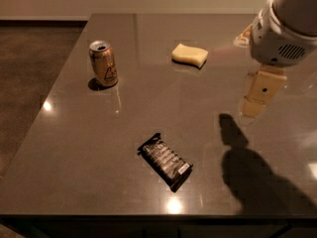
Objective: Move orange can near sponge
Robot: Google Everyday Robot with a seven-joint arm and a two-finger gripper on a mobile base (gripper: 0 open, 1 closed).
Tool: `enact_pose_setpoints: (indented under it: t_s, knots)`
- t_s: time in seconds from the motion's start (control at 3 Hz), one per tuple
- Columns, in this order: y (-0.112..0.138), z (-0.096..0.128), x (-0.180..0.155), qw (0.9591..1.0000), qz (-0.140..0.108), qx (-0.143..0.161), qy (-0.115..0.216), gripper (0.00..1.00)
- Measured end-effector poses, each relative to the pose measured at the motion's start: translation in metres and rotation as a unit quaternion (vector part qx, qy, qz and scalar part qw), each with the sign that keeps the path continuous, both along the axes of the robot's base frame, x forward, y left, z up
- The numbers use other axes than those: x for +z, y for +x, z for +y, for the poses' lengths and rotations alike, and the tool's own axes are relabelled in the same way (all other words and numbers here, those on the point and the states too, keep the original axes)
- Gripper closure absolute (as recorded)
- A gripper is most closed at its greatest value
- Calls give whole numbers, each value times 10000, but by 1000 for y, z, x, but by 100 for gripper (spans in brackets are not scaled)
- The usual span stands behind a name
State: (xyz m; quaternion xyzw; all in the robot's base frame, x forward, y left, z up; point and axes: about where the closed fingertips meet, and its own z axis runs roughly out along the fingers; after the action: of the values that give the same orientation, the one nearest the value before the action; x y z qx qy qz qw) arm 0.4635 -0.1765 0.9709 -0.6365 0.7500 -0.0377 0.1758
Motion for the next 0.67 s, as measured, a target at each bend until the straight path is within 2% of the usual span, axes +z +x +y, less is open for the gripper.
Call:
enact_pose_setpoints:
  t_s: [0.67]
  knots:
    - [57,80,-7,9975,27,364,606,0]
